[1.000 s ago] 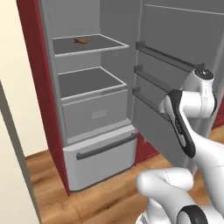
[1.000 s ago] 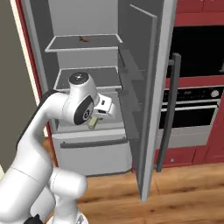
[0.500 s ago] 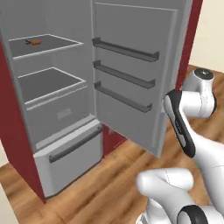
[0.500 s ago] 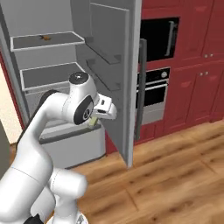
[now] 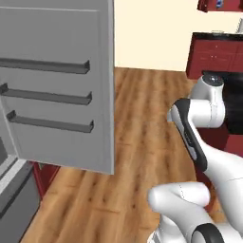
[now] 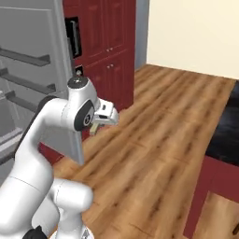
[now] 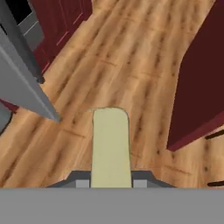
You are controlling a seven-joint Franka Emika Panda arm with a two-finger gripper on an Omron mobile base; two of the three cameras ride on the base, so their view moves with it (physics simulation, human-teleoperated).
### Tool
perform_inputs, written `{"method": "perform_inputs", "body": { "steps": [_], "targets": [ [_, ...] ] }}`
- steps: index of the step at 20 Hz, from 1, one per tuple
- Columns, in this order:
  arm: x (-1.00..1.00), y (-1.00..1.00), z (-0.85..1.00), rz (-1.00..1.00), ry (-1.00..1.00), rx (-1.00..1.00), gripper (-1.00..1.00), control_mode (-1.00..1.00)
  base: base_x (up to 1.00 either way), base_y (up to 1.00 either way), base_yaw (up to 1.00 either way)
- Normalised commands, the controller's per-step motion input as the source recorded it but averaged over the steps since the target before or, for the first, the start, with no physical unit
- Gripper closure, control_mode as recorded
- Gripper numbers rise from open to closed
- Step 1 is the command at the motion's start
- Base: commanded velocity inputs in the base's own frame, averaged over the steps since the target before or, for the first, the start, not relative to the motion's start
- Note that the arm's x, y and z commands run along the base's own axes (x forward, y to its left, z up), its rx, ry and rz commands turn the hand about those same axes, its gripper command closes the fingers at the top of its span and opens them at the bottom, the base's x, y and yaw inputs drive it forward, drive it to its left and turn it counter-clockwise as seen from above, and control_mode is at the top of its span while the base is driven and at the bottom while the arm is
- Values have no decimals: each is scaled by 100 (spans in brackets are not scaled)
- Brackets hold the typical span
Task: Pick the egg and butter from the fridge and place them by the bowl for mixing.
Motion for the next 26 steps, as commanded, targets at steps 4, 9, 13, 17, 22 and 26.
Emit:
{"method": "perform_inputs", "body": {
  "steps": [4, 9, 13, 17, 22, 26],
  "targets": [
    [0, 0, 0, 0, 0, 0, 100, 100, 5, 7, -93],
    [0, 0, 0, 0, 0, 0, 100, 100, 65, 26, -38],
    [0, 0, 0, 0, 0, 0, 100, 100, 86, 32, -14],
    [0, 0, 0, 0, 0, 0, 100, 100, 93, 30, 0],
    [0, 0, 0, 0, 0, 0, 100, 100, 94, 26, 0],
    [0, 0, 0, 0, 0, 0, 100, 100, 94, 24, 0]
  ]
}}
